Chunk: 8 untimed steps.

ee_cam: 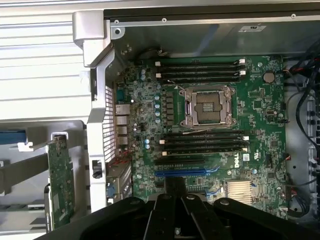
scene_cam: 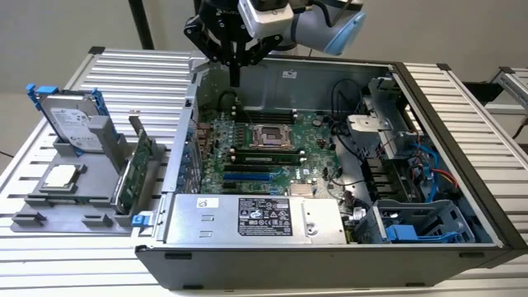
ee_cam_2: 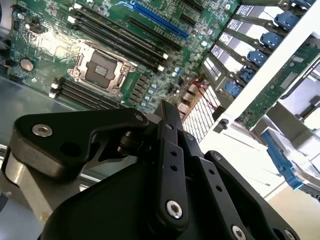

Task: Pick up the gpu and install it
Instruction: 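Reach for the gpu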

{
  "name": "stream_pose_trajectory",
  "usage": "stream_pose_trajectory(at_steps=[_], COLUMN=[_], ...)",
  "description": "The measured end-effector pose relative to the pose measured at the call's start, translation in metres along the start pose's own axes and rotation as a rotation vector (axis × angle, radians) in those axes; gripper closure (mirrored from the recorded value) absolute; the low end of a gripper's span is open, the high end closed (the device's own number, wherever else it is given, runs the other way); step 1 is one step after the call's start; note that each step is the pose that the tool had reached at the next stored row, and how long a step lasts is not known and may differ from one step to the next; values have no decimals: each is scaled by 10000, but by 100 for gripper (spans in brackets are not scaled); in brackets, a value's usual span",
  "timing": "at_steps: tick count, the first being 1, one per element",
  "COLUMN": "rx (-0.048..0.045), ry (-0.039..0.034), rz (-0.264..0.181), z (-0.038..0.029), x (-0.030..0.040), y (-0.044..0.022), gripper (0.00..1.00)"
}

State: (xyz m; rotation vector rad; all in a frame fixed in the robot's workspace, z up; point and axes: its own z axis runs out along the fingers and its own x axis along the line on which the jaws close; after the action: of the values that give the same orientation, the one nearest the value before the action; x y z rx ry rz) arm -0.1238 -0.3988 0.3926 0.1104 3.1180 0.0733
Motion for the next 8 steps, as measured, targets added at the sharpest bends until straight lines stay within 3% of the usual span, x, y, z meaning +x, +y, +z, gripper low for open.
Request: stream_pose_trajectory(at_steps=[8], rx=[0], ry=[0], rz=[0], z=[-1], x=[31], y=[-2], gripper=[100])
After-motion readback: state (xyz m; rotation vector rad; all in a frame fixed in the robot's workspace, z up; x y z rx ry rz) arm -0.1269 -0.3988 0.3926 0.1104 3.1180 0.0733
